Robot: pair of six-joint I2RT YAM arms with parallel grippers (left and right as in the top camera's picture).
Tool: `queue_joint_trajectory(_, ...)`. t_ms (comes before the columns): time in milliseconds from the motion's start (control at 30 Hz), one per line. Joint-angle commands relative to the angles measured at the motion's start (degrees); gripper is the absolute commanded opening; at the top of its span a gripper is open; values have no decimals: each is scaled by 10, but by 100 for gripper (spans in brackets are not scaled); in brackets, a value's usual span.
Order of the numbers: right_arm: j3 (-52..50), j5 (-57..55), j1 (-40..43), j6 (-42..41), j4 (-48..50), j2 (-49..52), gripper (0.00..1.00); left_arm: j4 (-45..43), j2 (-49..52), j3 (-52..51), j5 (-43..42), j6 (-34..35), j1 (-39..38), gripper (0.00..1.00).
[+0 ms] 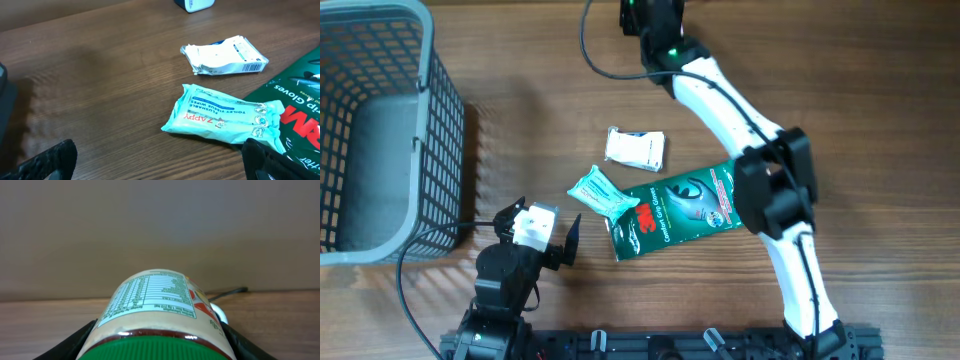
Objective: Scan the item barcode
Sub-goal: 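Carry the jar to the right edge of the table and release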
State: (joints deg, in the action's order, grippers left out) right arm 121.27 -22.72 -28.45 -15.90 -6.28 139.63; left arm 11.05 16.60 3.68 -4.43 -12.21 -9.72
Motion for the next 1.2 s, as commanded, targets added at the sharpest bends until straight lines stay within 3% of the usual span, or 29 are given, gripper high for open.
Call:
queue_joint_trajectory(0,1,-30,10,55,52,44,40,-3,-1,-4,-7,-9,2,100)
queue_joint_trajectory(367,2,-35,23,99,56,20,41,-2,-1,-4,-7,-9,2,100)
queue_joint_trajectory(500,2,-55,30,99,-5,-54,43,-2,-1,-4,-7,-9,2,100)
queue_joint_trajectory(667,2,-112,78,99,-167,-154,43,-2,-1,-4,-7,-9,2,100)
queue_joint_trajectory(933,1,-104,295,46,-405,-164,42,-2,-1,-4,-7,-9,2,100)
queue_joint_trajectory(1167,1,94,521,37,-496,-102,41,-2,-1,-4,-7,-9,2,100)
